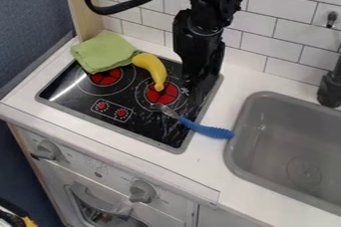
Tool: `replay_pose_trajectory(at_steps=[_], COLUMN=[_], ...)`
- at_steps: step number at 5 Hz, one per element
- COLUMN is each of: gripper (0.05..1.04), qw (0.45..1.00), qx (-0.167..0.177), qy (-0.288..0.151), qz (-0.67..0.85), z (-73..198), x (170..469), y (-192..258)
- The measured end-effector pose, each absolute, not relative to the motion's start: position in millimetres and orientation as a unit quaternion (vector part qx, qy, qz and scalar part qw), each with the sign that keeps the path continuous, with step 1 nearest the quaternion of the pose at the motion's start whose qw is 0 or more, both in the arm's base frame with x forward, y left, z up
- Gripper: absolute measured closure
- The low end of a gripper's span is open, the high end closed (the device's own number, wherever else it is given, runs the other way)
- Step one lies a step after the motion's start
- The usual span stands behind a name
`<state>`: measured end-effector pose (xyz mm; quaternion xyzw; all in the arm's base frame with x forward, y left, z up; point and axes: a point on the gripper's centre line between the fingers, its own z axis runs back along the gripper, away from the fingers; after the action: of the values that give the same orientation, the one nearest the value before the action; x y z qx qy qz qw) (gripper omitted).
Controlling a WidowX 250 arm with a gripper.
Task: Picked up the blue fork and put it back down on the same location
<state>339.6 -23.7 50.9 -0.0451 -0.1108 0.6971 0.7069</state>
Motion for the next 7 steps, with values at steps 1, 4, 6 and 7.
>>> replay_pose_trajectory(at_steps=[1, 4, 6, 7], gripper=[0.083, 0.083, 0.129, 0.414], qw=[0.707, 0.721, 0.734, 0.745], qx=[-0.035, 0.01, 0.007, 0.016], qy=[-0.1, -0.027, -0.018, -0.035], qz=[0.699, 0.692, 0.679, 0.666], z=[40.6, -17.0, -41.8, -41.2], x=[337.3, 321.5, 334.1, 339.1], y=[-24.1, -37.9, -45.8, -52.0])
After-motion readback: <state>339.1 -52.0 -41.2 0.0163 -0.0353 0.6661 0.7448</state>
